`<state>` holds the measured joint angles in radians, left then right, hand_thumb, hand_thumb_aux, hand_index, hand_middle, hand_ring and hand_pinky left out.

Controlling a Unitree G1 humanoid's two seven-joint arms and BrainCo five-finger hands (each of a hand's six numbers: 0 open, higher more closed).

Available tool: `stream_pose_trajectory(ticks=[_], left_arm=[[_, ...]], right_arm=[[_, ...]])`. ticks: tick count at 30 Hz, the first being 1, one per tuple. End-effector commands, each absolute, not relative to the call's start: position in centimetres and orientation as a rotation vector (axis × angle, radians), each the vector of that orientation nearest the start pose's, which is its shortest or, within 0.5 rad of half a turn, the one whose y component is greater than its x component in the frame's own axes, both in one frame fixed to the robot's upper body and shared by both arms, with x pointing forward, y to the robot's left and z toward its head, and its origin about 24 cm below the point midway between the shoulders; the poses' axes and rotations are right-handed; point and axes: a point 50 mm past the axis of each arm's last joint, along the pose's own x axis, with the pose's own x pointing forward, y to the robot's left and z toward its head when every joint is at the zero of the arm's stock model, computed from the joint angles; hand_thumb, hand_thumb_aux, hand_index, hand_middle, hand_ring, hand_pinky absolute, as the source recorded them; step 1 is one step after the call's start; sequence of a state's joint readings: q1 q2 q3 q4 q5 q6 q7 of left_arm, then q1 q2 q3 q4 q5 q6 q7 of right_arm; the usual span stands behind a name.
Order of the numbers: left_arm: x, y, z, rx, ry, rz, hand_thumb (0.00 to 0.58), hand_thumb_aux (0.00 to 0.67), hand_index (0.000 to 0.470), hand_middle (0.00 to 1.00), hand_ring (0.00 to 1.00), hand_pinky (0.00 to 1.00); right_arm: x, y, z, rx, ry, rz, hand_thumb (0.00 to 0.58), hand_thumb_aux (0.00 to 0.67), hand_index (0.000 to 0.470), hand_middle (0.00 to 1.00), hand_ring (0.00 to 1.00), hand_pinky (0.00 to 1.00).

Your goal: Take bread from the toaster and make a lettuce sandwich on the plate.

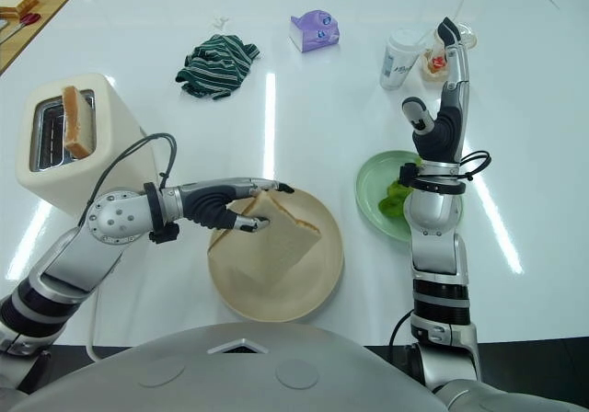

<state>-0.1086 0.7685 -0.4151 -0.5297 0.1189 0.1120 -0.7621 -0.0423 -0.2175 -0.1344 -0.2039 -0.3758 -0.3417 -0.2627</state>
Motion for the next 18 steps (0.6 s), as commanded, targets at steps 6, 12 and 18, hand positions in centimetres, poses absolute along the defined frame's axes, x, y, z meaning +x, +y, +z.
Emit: stream_pose_trajectory(ticks=[6,12,18], left_arm=[[21.4,11.0,8.5,1.055,-0.056,-1.322,0.580,0.670,0.470,0.00,0.00,0.00],[22.5,10.1,8.3,1.043,-0.097,-1.269,0.000,0.000,0.000,0.00,0.00,0.00],[23.2,9.4,8.7,1.016,-0.151,-1.205,0.000,0.000,0.000,0.00,0.00,0.00]], right_arm=[[24.3,-19.8,13.4,-0.530,-0.615,-0.286,0.000,0.000,0.000,0.00,0.00,0.00],[24.4,-20.0,13.0,-0.552,-0.604,-0.293,0.000,0.000,0.000,0.00,0.00,0.00],[24.4,-19.9,13.0,-0.556,-0.607,-0.291,0.000,0.000,0.000,0.00,0.00,0.00]])
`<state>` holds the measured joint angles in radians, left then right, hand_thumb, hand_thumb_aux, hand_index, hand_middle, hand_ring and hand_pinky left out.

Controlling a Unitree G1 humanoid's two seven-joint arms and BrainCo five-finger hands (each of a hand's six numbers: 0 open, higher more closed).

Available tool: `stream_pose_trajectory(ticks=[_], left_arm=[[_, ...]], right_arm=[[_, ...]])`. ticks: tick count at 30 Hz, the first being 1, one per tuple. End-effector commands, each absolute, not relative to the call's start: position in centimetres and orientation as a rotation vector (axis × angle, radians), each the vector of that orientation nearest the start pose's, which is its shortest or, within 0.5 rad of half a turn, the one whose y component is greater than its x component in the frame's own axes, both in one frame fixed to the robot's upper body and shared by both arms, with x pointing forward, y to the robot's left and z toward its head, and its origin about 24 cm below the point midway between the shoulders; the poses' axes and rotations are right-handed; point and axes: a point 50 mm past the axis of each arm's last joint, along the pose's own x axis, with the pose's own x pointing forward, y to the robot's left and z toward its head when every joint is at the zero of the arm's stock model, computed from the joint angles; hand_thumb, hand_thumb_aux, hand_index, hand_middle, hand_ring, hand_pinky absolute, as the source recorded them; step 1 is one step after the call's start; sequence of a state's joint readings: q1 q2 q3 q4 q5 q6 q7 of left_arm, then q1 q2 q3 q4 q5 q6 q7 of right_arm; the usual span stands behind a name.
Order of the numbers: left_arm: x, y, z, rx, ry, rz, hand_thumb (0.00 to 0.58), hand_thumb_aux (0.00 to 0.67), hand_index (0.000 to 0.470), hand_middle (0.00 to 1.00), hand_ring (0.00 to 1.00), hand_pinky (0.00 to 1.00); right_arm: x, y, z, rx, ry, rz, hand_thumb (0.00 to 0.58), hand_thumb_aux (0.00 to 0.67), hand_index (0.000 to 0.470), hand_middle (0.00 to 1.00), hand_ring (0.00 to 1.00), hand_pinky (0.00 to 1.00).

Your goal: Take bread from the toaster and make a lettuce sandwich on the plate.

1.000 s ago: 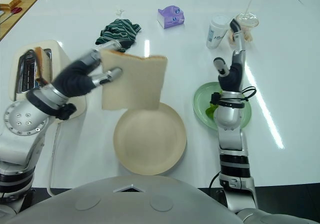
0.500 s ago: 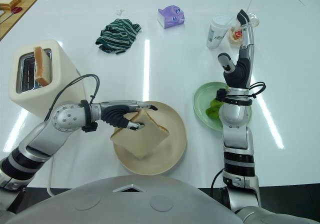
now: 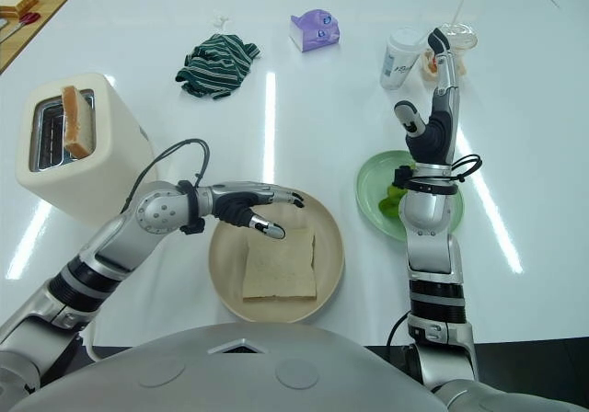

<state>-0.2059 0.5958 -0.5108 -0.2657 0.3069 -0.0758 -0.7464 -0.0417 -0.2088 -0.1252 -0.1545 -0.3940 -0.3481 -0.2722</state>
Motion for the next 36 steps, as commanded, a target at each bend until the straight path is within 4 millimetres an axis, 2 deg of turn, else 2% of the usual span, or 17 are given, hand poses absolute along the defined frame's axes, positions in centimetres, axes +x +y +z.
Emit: stream_pose_trajectory(ticks=[1,5,8,10,13,15,18,22,27,31,35,36], left_arm=[[23.3,9.3,8.8,1.005,-0.158,-1.195,0.000,0.000,0.000,0.00,0.00,0.00],[24.1,9.7,10.7,0.967,-0.211,-1.066,0.000,0.000,0.000,0.00,0.00,0.00],[25.1,10.8,13.4,0.932,-0.291,-0.882,0.000,0.000,0.000,0.00,0.00,0.00],[25.2,11.9,15.5,0.852,-0.351,-0.753,0.000,0.000,0.000,0.00,0.00,0.00],[24.6,13.2,19.0,0.714,-0.549,-0.570,0.000,0.000,0.000,0.00,0.00,0.00],[24.6,14.4,20.0,0.658,-0.620,-0.448,0.000,0.000,0.000,0.00,0.00,0.00],[24.8,16.5,19.5,0.630,-0.608,-0.327,0.000,0.000,0.000,0.00,0.00,0.00],[24.6,17.7,18.2,0.593,-0.570,-0.267,0.000,0.000,0.000,0.00,0.00,0.00],[24.5,17.9,17.0,0.591,-0.545,-0.262,0.000,0.000,0.000,0.00,0.00,0.00],[24.8,17.6,16.1,0.587,-0.526,-0.277,0.000,0.000,0.000,0.00,0.00,0.00],[25.1,17.3,15.6,0.584,-0.514,-0.292,0.000,0.000,0.000,0.00,0.00,0.00],[25.1,17.3,15.5,0.586,-0.509,-0.296,0.000,0.000,0.000,0.00,0.00,0.00]], right_arm=[[24.4,-19.9,13.0,-0.556,-0.607,-0.290,0.000,0.000,0.000,0.00,0.00,0.00],[24.2,-20.1,13.2,-0.593,-0.615,-0.283,0.000,0.000,0.000,0.00,0.00,0.00],[23.8,-21.7,13.7,-0.716,-0.614,-0.262,0.000,0.000,0.000,0.00,0.00,0.00],[23.2,-23.5,13.7,-0.870,-0.596,-0.226,0.000,0.000,0.000,0.00,0.00,0.00],[21.4,-28.0,12.8,-1.135,-0.515,-0.184,0.000,0.000,0.000,0.00,0.00,0.00],[20.6,-30.1,11.9,-1.291,-0.455,-0.121,0.000,0.000,0.000,0.00,0.00,0.00],[20.3,-32.1,10.6,-1.548,-0.419,0.026,0.000,0.000,0.000,0.00,0.00,0.00],[21.1,-32.9,9.8,-1.787,-0.435,0.205,0.000,0.000,0.000,0.00,0.00,0.00],[22.7,-32.6,8.1,-1.841,-0.386,0.367,0.000,0.000,0.000,0.00,0.00,0.00],[22.5,-32.6,6.3,-1.837,-0.322,0.478,0.000,0.000,0.000,0.00,0.00,0.00],[22.3,-32.7,5.9,-1.829,-0.326,0.501,0.000,0.000,0.000,0.00,0.00,0.00],[22.3,-32.6,5.9,-1.825,-0.332,0.504,0.036,0.021,0.015,0.00,0.00,0.00]])
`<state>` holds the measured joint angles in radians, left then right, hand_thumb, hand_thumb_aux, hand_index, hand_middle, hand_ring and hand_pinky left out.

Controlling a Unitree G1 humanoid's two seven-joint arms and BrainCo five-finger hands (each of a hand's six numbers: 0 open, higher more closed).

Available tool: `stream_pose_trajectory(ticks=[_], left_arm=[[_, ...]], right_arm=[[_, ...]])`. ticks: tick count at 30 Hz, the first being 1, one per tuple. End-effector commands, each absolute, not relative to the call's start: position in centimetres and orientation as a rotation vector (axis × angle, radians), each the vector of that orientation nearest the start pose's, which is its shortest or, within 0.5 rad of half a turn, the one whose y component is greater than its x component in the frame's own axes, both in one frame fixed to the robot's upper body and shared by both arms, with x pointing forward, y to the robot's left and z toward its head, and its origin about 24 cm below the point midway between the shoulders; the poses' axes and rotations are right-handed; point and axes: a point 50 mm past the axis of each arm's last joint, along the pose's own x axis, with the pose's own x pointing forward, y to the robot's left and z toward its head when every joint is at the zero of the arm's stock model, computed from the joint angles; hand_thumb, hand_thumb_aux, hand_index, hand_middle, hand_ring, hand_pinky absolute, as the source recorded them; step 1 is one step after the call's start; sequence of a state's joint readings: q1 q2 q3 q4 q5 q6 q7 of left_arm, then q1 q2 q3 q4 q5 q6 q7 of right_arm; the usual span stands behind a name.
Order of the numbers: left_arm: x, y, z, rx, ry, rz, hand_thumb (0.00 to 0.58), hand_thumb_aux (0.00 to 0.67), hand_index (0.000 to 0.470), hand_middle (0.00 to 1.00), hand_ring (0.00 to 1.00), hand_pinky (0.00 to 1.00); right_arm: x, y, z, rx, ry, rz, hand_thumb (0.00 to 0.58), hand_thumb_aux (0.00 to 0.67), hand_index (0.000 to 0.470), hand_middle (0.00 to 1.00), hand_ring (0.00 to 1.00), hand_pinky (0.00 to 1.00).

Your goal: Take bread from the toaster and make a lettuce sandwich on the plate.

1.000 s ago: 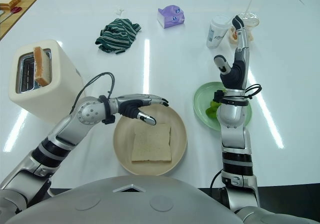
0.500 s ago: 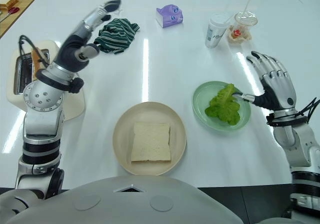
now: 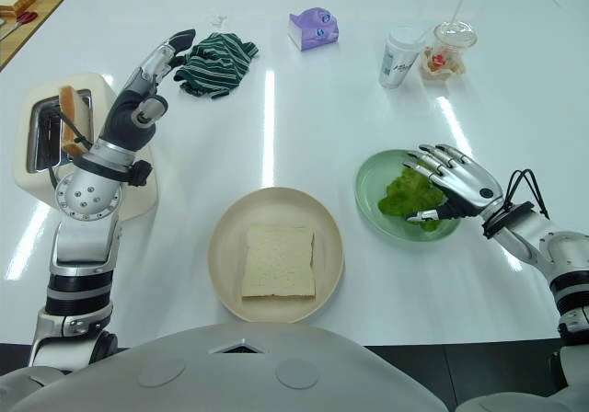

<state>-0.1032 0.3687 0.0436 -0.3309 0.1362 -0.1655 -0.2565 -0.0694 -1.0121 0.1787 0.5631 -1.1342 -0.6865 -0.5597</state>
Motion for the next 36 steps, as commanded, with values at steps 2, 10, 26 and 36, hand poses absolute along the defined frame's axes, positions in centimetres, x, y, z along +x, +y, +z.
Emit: stream_pose_trajectory(ticks=[2,10,26,36], left_arm=[[25.1,17.3,15.2,0.588,-0.502,-0.299,0.000,0.000,0.000,0.00,0.00,0.00],[25.3,17.2,14.9,0.595,-0.496,-0.308,0.000,0.000,0.000,0.00,0.00,0.00],[25.4,17.5,14.6,0.600,-0.487,-0.298,0.000,0.000,0.000,0.00,0.00,0.00],[25.5,18.0,14.7,0.591,-0.489,-0.256,0.000,0.000,0.000,0.00,0.00,0.00]], right_arm=[[22.4,-32.5,6.0,-1.814,-0.345,0.510,0.140,0.087,0.061,0.00,0.00,0.00],[22.2,-32.3,5.7,-1.772,-0.335,0.542,0.580,0.670,0.470,0.00,0.00,0.00],[22.3,-32.2,5.8,-1.731,-0.357,0.518,0.580,0.670,0.470,0.00,0.00,0.00],[22.0,-24.6,11.2,-1.461,-0.639,0.540,0.580,0.670,0.470,0.00,0.00,0.00]])
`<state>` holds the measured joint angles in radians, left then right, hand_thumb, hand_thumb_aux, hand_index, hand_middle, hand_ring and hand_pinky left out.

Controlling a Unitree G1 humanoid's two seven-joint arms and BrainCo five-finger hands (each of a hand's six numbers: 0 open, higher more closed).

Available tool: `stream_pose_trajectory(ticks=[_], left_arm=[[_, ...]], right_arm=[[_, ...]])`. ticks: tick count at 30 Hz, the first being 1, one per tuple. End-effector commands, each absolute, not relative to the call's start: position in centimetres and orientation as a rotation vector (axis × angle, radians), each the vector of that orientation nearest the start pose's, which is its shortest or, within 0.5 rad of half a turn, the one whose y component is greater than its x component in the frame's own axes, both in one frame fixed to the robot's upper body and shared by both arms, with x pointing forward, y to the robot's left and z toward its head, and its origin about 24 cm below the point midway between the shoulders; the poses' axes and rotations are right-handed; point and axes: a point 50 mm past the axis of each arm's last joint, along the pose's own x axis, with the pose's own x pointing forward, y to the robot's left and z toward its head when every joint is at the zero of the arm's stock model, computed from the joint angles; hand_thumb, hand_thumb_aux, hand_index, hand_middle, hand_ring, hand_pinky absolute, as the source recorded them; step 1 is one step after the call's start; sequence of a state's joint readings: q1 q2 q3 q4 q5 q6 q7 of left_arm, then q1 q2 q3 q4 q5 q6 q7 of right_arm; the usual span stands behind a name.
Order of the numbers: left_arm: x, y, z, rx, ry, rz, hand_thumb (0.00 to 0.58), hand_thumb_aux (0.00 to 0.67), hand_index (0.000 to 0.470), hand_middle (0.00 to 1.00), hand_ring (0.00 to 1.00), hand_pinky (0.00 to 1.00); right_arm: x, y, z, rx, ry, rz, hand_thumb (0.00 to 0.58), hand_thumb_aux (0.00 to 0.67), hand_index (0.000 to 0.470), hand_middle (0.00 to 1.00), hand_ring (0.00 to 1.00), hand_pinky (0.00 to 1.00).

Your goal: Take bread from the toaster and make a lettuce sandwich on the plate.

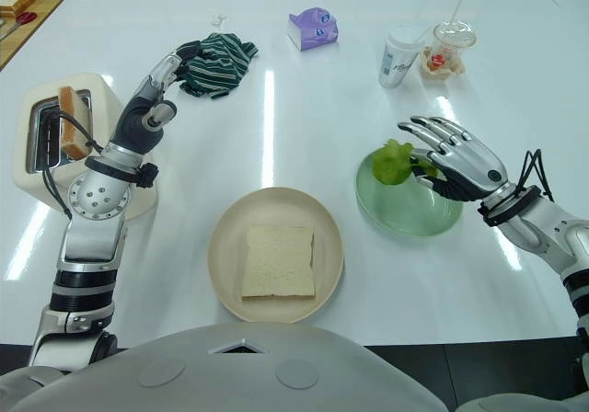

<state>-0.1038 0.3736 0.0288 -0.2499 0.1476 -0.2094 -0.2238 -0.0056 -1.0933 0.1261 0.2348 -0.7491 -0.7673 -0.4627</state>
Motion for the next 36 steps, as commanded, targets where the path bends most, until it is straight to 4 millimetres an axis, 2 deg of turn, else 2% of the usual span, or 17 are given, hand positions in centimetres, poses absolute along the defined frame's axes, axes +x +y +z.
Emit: stream_pose_trajectory(ticks=[1,8,11,15,21,30,36], left_arm=[[25.5,18.0,14.6,0.589,-0.489,-0.255,0.000,0.000,0.000,0.00,0.00,0.00],[25.4,18.2,14.6,0.583,-0.492,-0.241,0.000,0.000,0.000,0.00,0.00,0.00],[25.5,18.3,14.7,0.584,-0.496,-0.238,0.000,0.000,0.000,0.00,0.00,0.00],[25.4,18.4,14.8,0.585,-0.497,-0.238,0.000,0.000,0.000,0.00,0.00,0.00],[25.4,18.5,14.8,0.587,-0.492,-0.237,0.000,0.000,0.000,0.00,0.00,0.00],[25.4,18.4,14.9,0.590,-0.494,-0.241,0.000,0.000,0.000,0.00,0.00,0.00],[25.4,18.4,14.7,0.595,-0.488,-0.241,0.000,0.000,0.000,0.00,0.00,0.00]], right_arm=[[21.8,-23.5,11.2,-1.436,-0.650,0.571,0.580,0.670,0.470,0.00,0.00,0.00],[21.0,-16.0,12.4,-1.268,-0.825,0.681,0.580,0.670,0.470,0.00,0.00,0.00],[20.3,-13.9,11.2,-1.220,-0.838,0.767,0.580,0.670,0.470,0.00,0.00,0.00],[19.2,-12.1,9.7,-1.170,-0.823,0.878,0.580,0.670,0.470,0.00,0.00,0.00],[17.8,-11.3,7.4,-1.174,-0.732,1.057,0.580,0.670,0.470,0.00,0.00,0.00],[16.4,-11.6,7.3,-1.224,-0.658,1.183,0.580,0.670,0.470,0.00,0.00,0.00],[16.5,-12.1,7.6,-1.271,-0.646,1.219,0.580,0.670,0.470,0.00,0.00,0.00]])
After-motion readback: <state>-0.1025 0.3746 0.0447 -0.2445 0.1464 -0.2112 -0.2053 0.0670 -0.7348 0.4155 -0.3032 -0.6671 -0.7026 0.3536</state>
